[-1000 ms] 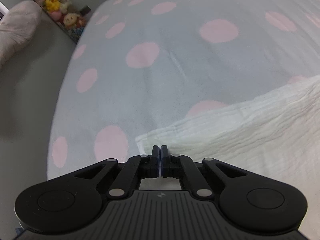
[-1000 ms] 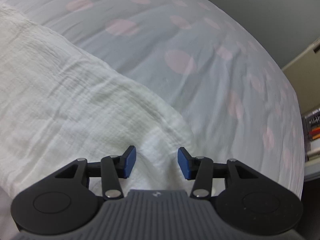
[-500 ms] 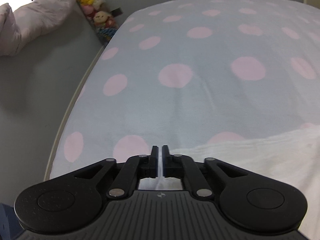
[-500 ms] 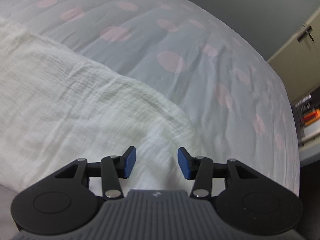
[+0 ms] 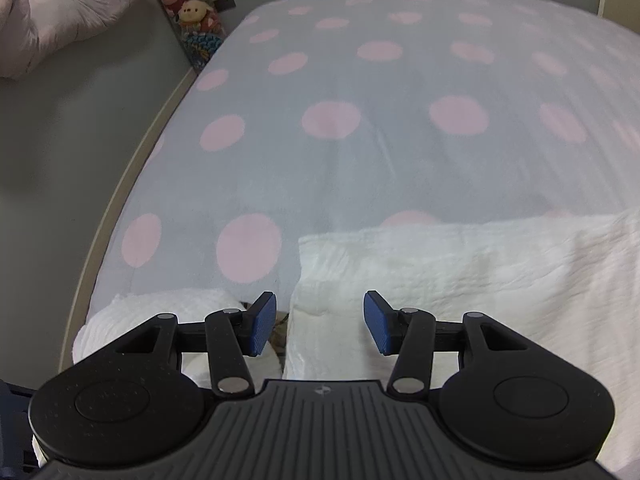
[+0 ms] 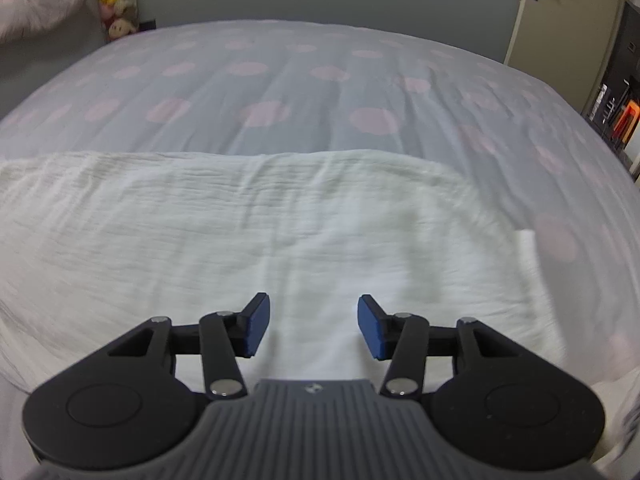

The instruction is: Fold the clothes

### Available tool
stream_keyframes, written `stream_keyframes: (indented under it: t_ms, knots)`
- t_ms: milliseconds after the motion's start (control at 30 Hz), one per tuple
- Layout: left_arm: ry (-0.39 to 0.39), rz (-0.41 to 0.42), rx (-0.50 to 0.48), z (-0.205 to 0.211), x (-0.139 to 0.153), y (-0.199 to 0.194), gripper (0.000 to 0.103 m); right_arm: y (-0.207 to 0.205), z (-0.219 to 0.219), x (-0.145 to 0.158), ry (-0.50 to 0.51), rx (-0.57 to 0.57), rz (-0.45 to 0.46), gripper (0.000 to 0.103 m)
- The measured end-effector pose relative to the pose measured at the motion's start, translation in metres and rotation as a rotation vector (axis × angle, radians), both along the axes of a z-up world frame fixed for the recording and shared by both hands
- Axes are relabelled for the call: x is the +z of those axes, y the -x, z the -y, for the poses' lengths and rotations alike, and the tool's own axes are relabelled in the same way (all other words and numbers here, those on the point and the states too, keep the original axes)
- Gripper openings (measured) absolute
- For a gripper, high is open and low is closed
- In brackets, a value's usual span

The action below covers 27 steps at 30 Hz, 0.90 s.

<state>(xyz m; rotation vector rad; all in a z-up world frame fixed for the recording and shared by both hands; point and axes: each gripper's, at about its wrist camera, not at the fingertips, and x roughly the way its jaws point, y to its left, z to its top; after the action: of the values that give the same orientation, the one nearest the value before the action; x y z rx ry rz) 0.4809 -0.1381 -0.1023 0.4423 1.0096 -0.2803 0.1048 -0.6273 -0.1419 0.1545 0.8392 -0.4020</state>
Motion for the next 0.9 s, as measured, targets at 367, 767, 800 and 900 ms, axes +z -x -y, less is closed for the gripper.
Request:
stream_keyframes:
  t_ms: [367,767,800,900]
  knots:
    - [-0.018,-0.062,0.039,0.006,-0.055,-0.025,0.036,-0.012,-0.019,-0.01,-0.048,0.036,0.028,0.057]
    - [0.038,0.005,-0.035,0.028,-0.013,0.009,0.01,0.003,-0.031,-0.005,-0.081,0.003,0.063,0.057]
    - [0.042,0.007,-0.053,0.034,0.0,0.016,0.01,0.006,-0.033,-0.005,-0.071,-0.001,0.06,0.057]
    - [0.058,0.014,-0.113,0.054,0.041,0.04,0.01,0.019,-0.036,-0.004,-0.055,-0.027,0.086,0.057]
